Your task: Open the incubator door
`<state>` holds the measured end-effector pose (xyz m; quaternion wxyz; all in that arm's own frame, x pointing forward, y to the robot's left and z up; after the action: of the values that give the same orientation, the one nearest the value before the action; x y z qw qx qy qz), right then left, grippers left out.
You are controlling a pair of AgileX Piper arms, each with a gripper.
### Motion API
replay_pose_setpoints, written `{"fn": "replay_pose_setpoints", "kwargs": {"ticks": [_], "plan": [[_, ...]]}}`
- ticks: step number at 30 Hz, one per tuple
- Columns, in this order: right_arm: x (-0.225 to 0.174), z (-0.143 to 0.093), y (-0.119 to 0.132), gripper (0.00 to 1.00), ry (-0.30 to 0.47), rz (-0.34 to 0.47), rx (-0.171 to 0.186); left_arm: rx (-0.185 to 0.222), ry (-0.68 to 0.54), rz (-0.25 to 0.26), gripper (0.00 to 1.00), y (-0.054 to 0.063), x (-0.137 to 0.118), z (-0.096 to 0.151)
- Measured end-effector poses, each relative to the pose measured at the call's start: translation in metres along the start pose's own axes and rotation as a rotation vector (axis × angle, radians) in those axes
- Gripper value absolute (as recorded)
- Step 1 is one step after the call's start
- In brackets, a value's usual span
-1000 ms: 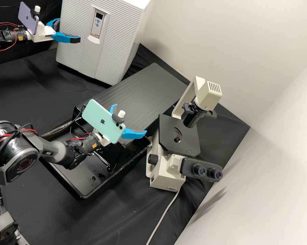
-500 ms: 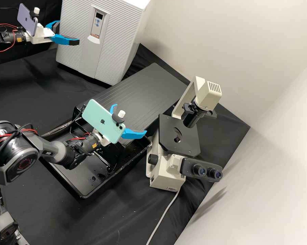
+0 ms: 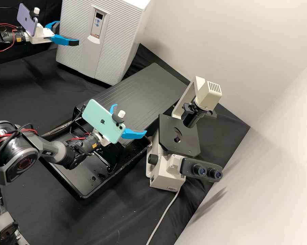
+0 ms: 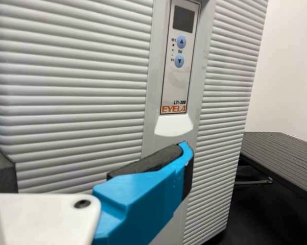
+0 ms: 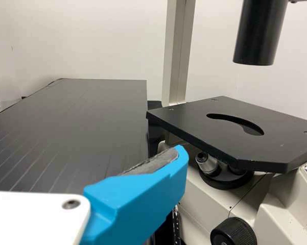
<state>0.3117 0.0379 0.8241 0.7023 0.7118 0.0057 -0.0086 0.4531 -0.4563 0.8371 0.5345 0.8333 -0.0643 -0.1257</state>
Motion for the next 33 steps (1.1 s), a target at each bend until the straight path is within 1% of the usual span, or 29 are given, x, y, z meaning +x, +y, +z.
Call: {"fn": "replay_pose_setpoints", "kwargs": {"ticks": [5,9,16,22,26,33], "plan": [[0.0000,0.0000,0.0000,1.00,0.000,0.000,0.000,0.000,0.001,-0.001,0.00,-0.0001,0.0000,-0.0001],[0.0000,0.0000,0.0000,1.00,0.000,0.000,0.000,-0.015,0.017,0.004,0.00,0.0001,-0.0014,-0.0018],[0.0000,0.0000,0.0000,1.00,0.000,0.000,0.000,-0.020,0.028,0.008,0.00,0.0012,-0.0031,-0.0045],[0.0000,0.0000,0.0000,1.00,0.000,0.000,0.000,-0.037,0.044,0.016,0.00,0.0010,-0.0041,-0.0067],[0.0000,0.0000,0.0000,1.00,0.000,0.000,0.000,-0.046,0.055,0.022,0.00,0.0030,-0.0047,-0.0070],[0.0000,0.0000,0.0000,1.00,0.000,0.000,0.000,-0.053,0.065,0.024,0.00,0.0038,-0.0049,-0.0075]]}}
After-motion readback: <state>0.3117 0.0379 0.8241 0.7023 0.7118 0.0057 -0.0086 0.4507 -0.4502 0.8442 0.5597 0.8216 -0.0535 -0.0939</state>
